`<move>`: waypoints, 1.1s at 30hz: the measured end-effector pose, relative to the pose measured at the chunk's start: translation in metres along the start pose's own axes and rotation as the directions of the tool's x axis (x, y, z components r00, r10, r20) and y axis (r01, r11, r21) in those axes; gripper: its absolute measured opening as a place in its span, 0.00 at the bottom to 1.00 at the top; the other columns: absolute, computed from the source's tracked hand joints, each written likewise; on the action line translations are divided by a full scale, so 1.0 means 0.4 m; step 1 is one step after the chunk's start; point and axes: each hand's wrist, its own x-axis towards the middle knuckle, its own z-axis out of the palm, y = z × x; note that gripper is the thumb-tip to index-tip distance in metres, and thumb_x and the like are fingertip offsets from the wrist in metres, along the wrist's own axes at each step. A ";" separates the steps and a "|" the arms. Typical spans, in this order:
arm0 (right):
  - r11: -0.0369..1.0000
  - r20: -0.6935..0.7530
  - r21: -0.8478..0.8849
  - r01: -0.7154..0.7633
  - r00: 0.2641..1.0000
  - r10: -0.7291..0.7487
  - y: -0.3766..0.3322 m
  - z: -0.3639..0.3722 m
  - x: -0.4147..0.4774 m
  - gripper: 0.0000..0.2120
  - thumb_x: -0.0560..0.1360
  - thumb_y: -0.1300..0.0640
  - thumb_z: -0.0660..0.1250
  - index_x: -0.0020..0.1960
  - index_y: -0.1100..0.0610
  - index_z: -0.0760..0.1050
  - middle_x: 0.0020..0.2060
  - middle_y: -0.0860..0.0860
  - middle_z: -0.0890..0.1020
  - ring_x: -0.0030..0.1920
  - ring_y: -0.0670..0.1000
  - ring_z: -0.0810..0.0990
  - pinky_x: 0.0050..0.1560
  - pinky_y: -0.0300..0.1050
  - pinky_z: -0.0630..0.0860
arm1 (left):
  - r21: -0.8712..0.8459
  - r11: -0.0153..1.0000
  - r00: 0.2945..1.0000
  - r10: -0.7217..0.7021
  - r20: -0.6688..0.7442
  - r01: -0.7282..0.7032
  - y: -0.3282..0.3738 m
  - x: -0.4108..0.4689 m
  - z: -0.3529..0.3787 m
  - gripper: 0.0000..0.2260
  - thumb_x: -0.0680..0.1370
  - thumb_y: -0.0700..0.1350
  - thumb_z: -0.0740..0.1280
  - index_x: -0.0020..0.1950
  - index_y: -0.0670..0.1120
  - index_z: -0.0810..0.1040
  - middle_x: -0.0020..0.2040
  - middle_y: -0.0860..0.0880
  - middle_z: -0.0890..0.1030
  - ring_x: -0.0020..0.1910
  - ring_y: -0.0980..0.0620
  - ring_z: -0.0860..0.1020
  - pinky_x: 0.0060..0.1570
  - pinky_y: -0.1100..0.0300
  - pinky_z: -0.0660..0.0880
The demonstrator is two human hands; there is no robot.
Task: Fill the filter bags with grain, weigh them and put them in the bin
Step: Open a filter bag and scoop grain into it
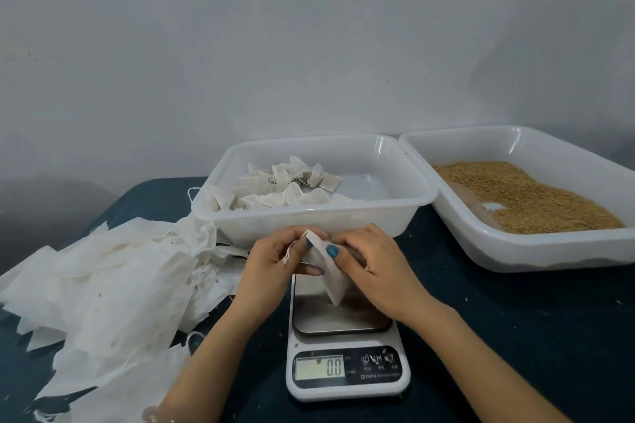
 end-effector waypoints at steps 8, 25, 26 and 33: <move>0.996 -0.017 0.002 -0.091 0.996 0.091 0.043 0.006 -0.013 0.10 0.81 0.49 0.60 0.52 0.45 0.80 0.45 0.35 0.79 0.50 0.40 0.69 0.52 0.45 0.66 | 0.237 0.971 0.997 -0.012 -0.079 0.030 -0.030 -0.005 -0.018 0.10 0.77 0.47 0.63 0.56 0.58 0.79 0.51 0.60 0.84 0.52 0.61 0.81 0.50 0.63 0.76; 0.970 -0.274 0.000 -0.243 0.933 0.233 0.044 0.000 -0.026 0.14 0.81 0.53 0.60 0.36 0.49 0.66 0.32 0.45 0.71 0.40 0.43 0.70 0.33 0.37 0.61 | 0.157 0.987 0.948 0.024 -0.318 0.028 -0.038 0.007 -0.042 0.16 0.71 0.60 0.59 0.47 0.53 0.79 0.43 0.57 0.85 0.49 0.57 0.83 0.54 0.53 0.77; 0.970 -0.273 -0.008 -0.244 0.934 0.232 0.045 0.000 -0.027 0.14 0.81 0.53 0.60 0.37 0.49 0.66 0.32 0.45 0.71 0.40 0.42 0.70 0.33 0.37 0.61 | 0.163 0.986 0.949 0.027 -0.315 0.026 -0.038 0.007 -0.041 0.15 0.71 0.60 0.59 0.46 0.53 0.79 0.43 0.57 0.85 0.48 0.57 0.83 0.54 0.54 0.77; 0.965 -0.274 -0.050 -0.257 0.933 0.234 0.045 -0.001 -0.030 0.13 0.80 0.52 0.59 0.37 0.48 0.66 0.32 0.44 0.71 0.41 0.41 0.69 0.33 0.37 0.61 | 0.194 0.981 0.947 0.035 -0.318 0.029 -0.036 0.005 -0.040 0.15 0.70 0.61 0.60 0.46 0.53 0.79 0.42 0.58 0.85 0.47 0.58 0.82 0.50 0.57 0.76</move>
